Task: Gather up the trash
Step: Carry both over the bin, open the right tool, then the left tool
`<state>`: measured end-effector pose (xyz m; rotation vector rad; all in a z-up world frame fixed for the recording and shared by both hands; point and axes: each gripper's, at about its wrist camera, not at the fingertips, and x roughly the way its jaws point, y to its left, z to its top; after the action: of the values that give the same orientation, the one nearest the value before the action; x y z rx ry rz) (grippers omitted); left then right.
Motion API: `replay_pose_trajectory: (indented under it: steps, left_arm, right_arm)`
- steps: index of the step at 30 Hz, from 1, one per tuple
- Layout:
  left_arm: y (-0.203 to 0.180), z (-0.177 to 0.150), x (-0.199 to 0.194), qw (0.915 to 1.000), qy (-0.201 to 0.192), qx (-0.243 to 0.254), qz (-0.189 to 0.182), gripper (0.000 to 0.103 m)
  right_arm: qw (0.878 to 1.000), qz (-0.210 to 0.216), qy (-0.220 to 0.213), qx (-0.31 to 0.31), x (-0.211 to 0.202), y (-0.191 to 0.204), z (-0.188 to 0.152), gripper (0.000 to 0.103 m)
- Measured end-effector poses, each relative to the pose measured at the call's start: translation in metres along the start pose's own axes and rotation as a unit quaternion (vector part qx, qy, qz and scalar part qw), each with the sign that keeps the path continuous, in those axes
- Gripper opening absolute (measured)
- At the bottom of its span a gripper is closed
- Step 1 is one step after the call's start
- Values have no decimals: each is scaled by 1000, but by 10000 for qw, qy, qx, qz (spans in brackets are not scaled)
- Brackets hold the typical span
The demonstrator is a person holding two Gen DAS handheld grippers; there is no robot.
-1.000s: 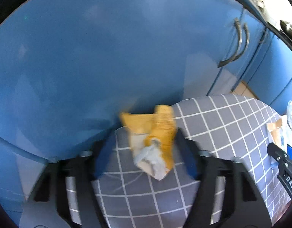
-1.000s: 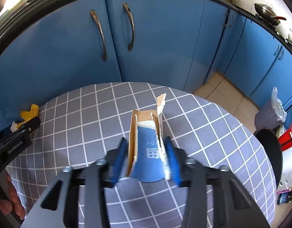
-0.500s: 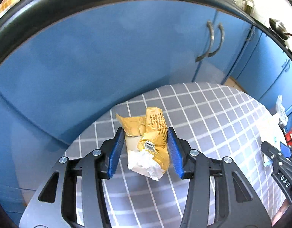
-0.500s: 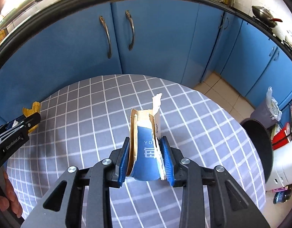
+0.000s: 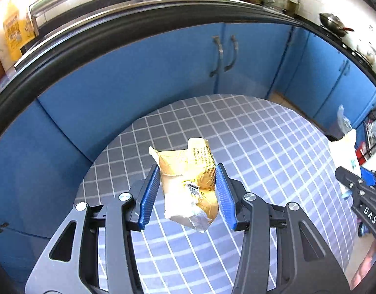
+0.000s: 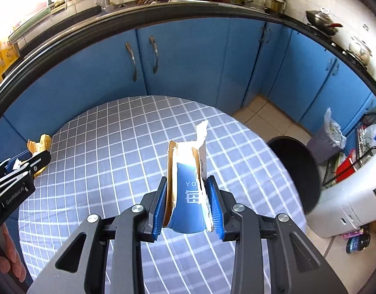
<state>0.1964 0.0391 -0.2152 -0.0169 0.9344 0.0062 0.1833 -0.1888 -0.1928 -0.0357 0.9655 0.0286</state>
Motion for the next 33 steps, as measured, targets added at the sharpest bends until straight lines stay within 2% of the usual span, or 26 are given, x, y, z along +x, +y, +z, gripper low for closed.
replay_pose_trajectory:
  steps: [7,17,33]
  left_arm:
    - [-39,-3,-32,9990,-110,405,-181,47]
    - [-98,10,-73,9936,-366,954,-483,47]
    - [-144,44,-120,9826,-708,1461,-898,48]
  right_arm:
    - [9997,-138,-79,171,-40,-31,-15,32]
    - [9986,-328,-256,315,-87,-58,-27,32]
    - [9948,-684,-627,424,-141,-83,-5,32]
